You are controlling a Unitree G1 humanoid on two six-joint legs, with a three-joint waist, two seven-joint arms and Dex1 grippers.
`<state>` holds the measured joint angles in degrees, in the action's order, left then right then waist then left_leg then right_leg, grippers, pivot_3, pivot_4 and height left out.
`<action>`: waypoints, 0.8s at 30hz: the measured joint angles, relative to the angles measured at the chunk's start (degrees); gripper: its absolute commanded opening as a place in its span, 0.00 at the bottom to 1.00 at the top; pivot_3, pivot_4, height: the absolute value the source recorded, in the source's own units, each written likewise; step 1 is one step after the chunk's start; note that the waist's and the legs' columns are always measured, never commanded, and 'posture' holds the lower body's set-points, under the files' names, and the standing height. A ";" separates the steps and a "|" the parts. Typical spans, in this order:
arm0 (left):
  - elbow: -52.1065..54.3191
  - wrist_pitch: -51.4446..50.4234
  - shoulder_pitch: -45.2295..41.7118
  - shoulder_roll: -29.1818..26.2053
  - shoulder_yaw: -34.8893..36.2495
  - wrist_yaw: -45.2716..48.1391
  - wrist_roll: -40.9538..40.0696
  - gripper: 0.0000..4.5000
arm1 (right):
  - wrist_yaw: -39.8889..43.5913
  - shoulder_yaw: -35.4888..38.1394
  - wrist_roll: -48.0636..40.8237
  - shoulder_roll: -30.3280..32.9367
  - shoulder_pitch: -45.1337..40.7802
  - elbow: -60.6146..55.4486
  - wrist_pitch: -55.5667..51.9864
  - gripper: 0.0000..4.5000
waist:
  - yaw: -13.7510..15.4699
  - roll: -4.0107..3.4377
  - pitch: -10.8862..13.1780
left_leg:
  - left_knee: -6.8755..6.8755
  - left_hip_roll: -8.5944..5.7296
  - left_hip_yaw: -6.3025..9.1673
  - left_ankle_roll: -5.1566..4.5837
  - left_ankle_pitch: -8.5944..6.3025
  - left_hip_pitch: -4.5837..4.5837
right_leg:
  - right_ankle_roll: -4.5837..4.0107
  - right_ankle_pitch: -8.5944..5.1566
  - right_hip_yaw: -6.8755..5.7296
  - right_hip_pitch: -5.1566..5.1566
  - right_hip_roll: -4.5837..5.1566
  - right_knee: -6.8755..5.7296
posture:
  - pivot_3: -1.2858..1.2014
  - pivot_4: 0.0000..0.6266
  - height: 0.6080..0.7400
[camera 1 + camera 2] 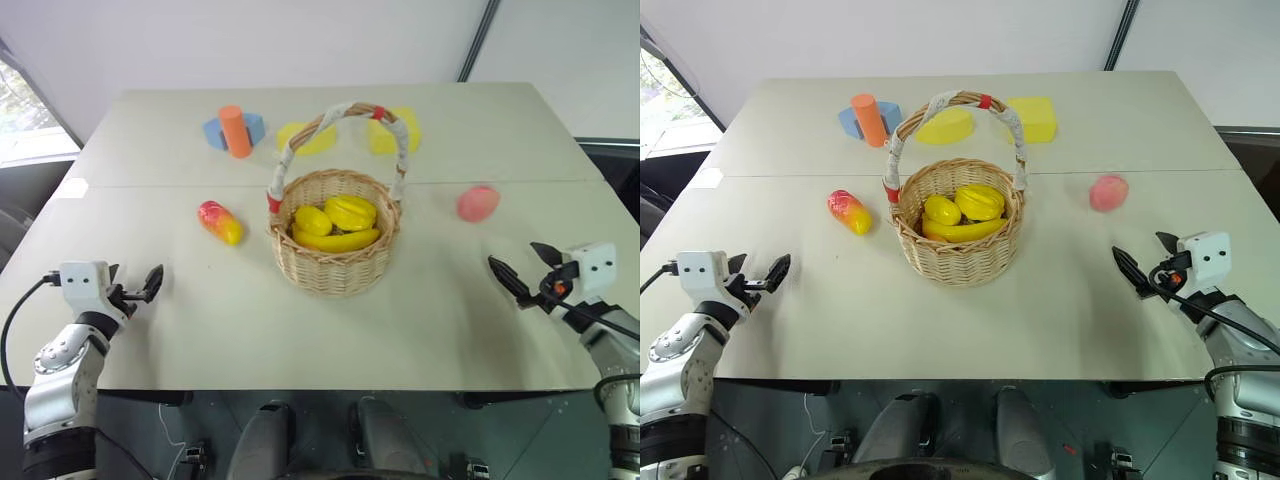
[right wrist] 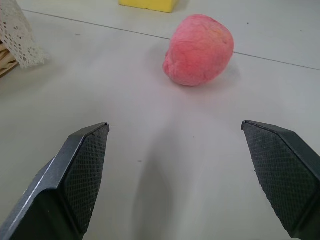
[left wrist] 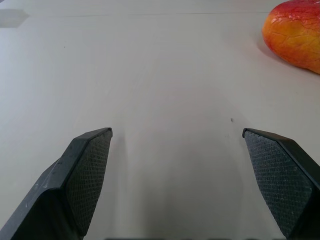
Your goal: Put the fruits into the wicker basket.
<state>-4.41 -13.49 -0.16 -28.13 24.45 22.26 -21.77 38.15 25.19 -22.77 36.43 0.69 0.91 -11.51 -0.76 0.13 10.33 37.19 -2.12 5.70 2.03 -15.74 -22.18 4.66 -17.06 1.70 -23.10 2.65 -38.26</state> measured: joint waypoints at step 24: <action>5.85 -14.99 -15.86 1.66 -5.78 -6.73 -0.14 1.00 | 3.19 -0.52 -8.58 5.96 -0.52 -20.71 -10.61 0.98 | 0.06 0.02 -0.01 | 0.03 -0.01 0.02 0.00 0.00 -0.02 | 0.01 0.01 -0.04 0.01 -0.01 0.00 | 0.52 0.24 1.00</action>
<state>1.44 -28.48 -16.02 -26.48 18.67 15.53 -21.91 41.34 24.67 -31.35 42.38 0.17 -19.80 -22.13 -0.70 0.15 10.32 37.22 -2.13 5.72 2.03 -15.74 -22.20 4.68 -17.05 1.66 -23.10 2.64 -38.27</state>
